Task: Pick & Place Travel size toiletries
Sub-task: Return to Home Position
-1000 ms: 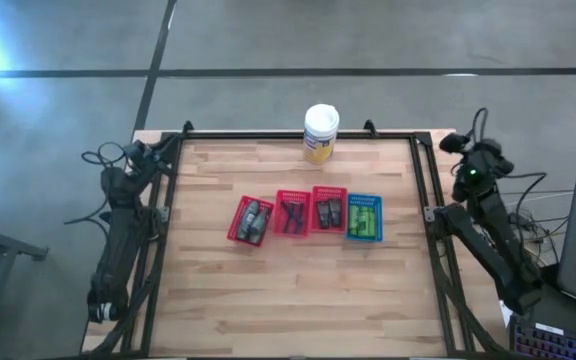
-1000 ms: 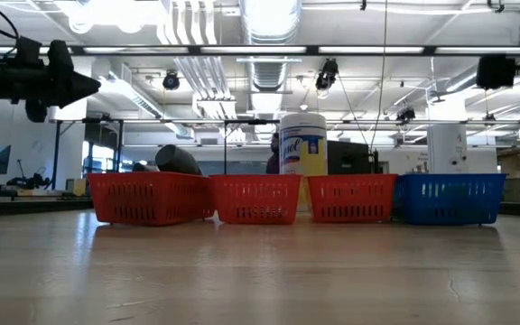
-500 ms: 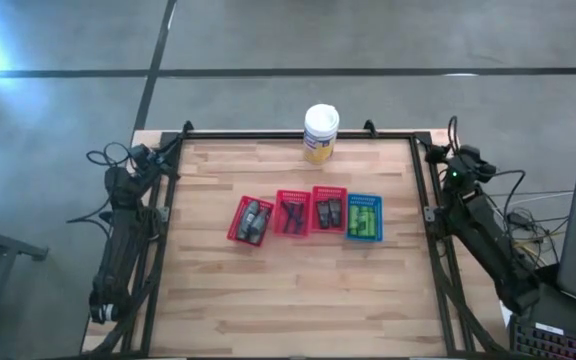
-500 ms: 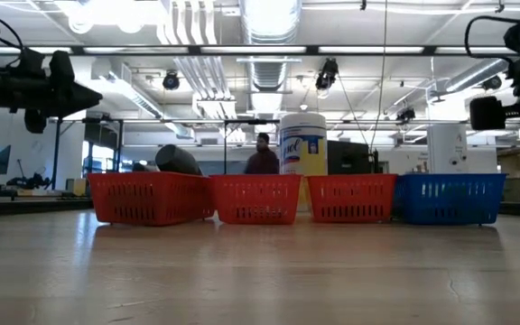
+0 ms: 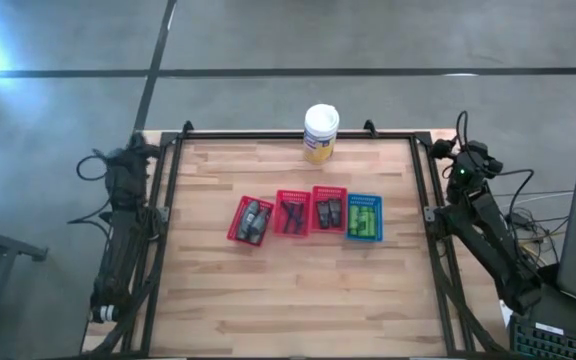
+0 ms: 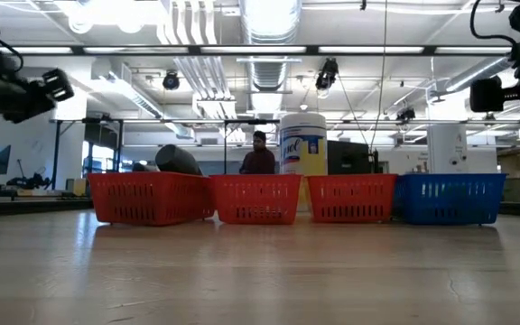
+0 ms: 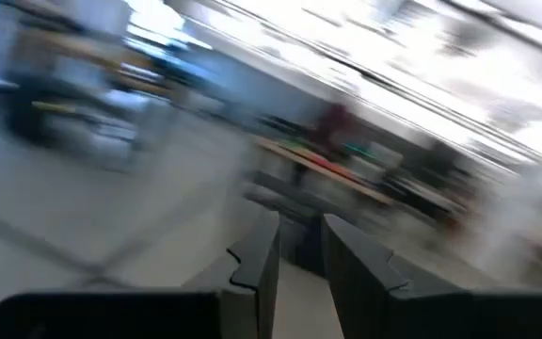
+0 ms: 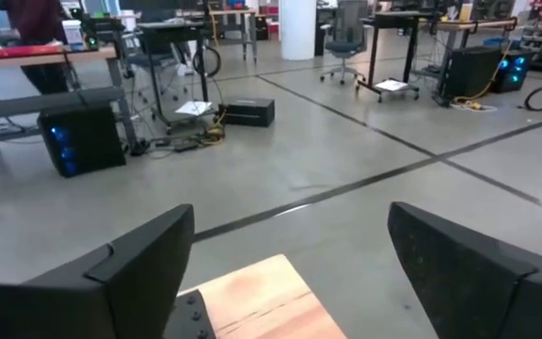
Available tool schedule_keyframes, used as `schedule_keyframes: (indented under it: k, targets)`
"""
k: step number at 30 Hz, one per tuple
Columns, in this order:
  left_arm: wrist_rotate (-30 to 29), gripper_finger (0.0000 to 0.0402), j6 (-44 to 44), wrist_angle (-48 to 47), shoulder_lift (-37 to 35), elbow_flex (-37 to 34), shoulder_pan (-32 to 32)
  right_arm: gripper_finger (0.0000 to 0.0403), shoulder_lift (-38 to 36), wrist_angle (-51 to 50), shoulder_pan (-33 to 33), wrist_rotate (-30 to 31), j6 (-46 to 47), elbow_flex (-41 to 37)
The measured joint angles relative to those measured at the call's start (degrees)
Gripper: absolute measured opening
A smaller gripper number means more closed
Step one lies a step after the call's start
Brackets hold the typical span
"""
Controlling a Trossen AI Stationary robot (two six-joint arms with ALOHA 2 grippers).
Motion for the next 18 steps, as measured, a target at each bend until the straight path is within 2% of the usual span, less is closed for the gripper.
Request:
schedule_keyframes:
  k: [2, 4, 10, 18]
  targets:
    - [-9.53, 0.0087, -0.84, -0.61, 0.00, 0.00, -0.08, 0.0343, -0.02, -0.02, 0.00, 0.02, 0.00, 0.08]
    - [-12.18, 0.0087, -2.51, -2.13, 0.02, -0.02, -0.13, 0.0337, -0.01, -0.02, 0.00, 0.00, -0.04, 0.09]
    - [-6.87, 0.0087, -3.89, -5.32, 0.09, -0.02, -0.16, 0.0317, 0.04, -0.15, 0.00, 0.01, -0.03, -0.28]
    - [-6.56, 0.0087, -3.93, -5.92, 0.11, -0.04, -0.18, 0.0293, 0.11, -0.17, 0.00, 0.02, -0.04, -0.28]
